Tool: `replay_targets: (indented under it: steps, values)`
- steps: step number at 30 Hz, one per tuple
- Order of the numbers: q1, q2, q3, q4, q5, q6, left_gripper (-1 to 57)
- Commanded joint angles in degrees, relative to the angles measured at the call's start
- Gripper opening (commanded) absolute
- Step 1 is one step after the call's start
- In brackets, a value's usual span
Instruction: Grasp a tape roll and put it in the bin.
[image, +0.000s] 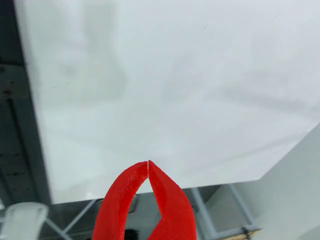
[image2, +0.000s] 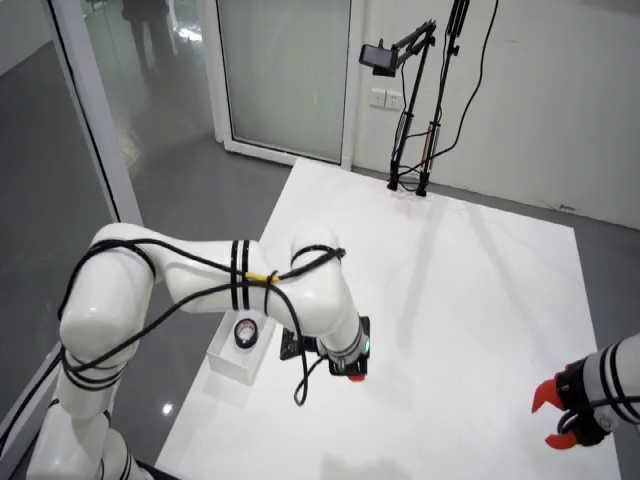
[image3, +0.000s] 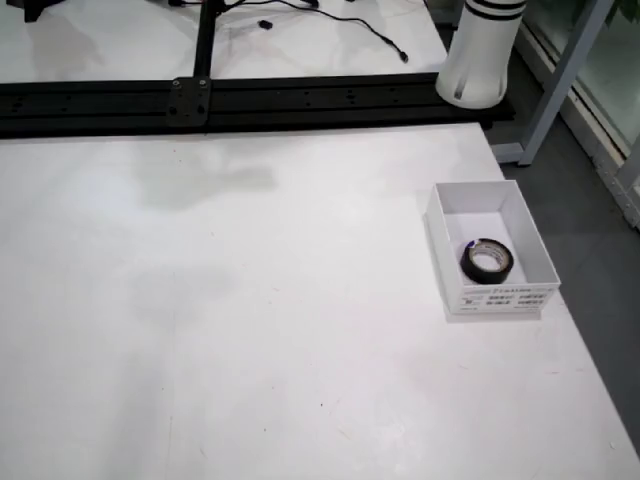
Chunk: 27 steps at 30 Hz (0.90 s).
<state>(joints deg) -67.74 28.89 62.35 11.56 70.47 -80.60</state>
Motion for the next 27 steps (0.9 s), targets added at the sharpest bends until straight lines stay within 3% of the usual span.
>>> replay_targets:
  steps: [1,8,27]
  values:
    - [14.74,-7.88,9.98,3.38,0.02,0.09,0.0]
    - [12.81,-8.41,10.86,3.38,0.02,0.09,0.0]
    - [-4.68,-7.97,10.86,3.03,0.02,0.09,0.0]
